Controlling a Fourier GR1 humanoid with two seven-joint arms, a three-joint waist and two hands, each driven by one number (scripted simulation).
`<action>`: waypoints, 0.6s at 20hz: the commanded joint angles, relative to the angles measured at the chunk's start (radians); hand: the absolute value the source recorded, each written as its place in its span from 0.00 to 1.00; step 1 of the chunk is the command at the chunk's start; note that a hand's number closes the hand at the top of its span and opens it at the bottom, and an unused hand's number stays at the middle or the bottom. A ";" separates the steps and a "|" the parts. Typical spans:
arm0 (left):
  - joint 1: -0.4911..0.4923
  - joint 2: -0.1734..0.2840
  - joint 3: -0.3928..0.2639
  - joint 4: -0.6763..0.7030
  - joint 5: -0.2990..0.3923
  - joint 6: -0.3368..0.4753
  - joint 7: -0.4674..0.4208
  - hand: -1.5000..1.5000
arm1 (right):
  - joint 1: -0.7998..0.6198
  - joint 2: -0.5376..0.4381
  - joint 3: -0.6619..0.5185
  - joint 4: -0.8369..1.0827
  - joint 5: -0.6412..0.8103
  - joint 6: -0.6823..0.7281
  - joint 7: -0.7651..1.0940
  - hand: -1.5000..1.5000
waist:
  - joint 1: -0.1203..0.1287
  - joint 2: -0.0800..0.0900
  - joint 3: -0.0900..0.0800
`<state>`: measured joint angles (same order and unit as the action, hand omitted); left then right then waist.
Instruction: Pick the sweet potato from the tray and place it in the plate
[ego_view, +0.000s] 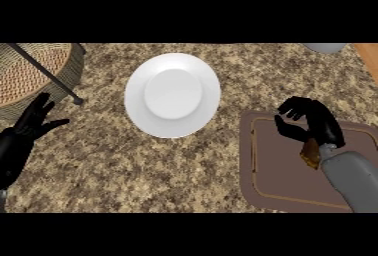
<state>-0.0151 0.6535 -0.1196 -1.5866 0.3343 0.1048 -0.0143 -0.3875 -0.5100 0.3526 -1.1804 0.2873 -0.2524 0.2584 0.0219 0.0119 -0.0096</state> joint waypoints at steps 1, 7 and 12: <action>-0.146 -0.060 -0.006 -0.064 0.021 0.020 0.003 0.50 | -0.003 0.147 0.071 0.083 0.193 -0.260 0.102 0.00 | -0.021 0.000 0.010; -0.273 -0.140 -0.040 0.011 -0.041 0.073 0.048 0.50 | -0.027 0.293 0.059 0.147 0.322 -0.517 0.020 0.00 | -0.028 -0.008 0.010; -0.272 -0.102 0.017 -0.005 -0.026 0.030 0.117 0.50 | -0.109 0.231 0.095 0.070 0.539 -0.387 0.295 0.00 | -0.031 -0.016 0.008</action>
<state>-0.2483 0.5460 -0.1278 -1.6103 0.3090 0.1475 0.0612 -0.4612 -0.2597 0.4176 -1.0614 0.6874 -0.6839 0.4030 -0.0015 -0.0014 -0.0024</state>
